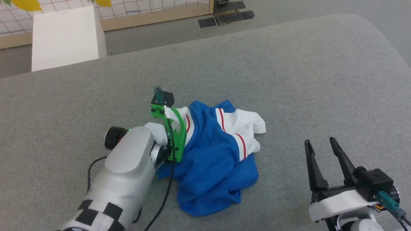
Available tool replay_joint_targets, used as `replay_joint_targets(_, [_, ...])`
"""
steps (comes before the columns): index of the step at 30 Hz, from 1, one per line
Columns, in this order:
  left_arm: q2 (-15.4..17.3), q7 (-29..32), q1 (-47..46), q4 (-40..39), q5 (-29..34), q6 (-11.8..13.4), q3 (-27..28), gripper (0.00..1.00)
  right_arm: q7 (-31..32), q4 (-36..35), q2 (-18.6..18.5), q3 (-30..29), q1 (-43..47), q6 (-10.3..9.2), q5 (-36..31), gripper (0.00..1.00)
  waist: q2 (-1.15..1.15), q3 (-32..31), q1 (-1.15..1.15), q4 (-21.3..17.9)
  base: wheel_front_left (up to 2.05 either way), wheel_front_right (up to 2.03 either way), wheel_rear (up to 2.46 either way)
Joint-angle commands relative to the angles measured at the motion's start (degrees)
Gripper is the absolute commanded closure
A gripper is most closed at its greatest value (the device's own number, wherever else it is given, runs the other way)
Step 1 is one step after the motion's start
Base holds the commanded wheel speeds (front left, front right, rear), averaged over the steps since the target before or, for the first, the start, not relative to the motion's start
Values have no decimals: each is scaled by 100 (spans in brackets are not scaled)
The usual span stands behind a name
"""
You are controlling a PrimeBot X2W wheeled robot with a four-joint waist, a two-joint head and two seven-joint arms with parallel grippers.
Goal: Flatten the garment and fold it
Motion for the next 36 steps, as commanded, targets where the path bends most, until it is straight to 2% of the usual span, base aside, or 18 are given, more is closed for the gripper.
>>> replay_joint_targets(1, [76,-287,105,-7,141,-6,-50,100,-44,26,4,0,-88,-9,37,0,35,-8,0,25,0,0,0])
replay_joint_targets(2, [111,-646,107,-130,170,64,-1,100,-48,34,4,10,-95,-9,41,0,35,-26,0,38,0,0,0])
replay_joint_targets(5, [157,-2273,270,-602,113,379,391,100,-60,54,4,22,-123,-9,34,0,35,-119,0,91,0,0,0])
replay_joint_targets(7, [176,-3188,487,-856,4,483,658,100,-65,63,4,-10,-121,-9,27,0,35,-193,0,154,0,0,0])
replay_joint_targets(10, [199,-4088,956,-1175,-262,547,1044,100,-69,72,4,-88,-64,-9,14,0,35,-320,0,319,0,0,0])
replay_joint_targets(13, [307,-4425,1468,-1428,-441,611,1282,100,-57,71,4,-125,11,-9,7,0,35,-429,0,500,0,0,0])
replay_joint_targets(18, [462,-4609,2192,-1974,-631,607,1450,100,-5,49,4,-179,116,-9,-24,0,35,-571,0,800,0,0,0])
replay_joint_targets(19, [451,-4617,2255,-2077,-671,576,1456,95,6,40,4,-179,123,-9,-26,0,35,-578,0,838,0,0,0])
replay_joint_targets(20, [448,-4610,2303,-2194,-675,536,1420,24,18,28,4,-172,121,-9,-25,0,35,-581,0,871,0,0,0])
replay_joint_targets(21, [445,-4602,2323,-2277,-663,514,1382,0,28,20,4,-157,109,-9,-25,0,35,-580,0,882,0,0,0])
replay_joint_targets(29, [373,-4109,1923,-2391,-461,434,945,0,40,-15,4,-25,5,-9,30,0,35,-418,0,696,0,0,0])
replay_joint_targets(33, [361,-3481,1422,-1967,-364,405,707,0,18,0,4,13,-37,-9,80,0,35,-192,0,469,0,0,0])
replay_joint_targets(36, [370,-2782,1036,-1502,-343,340,523,0,-14,30,4,54,-107,-9,129,0,35,-9,0,262,0,0,0])
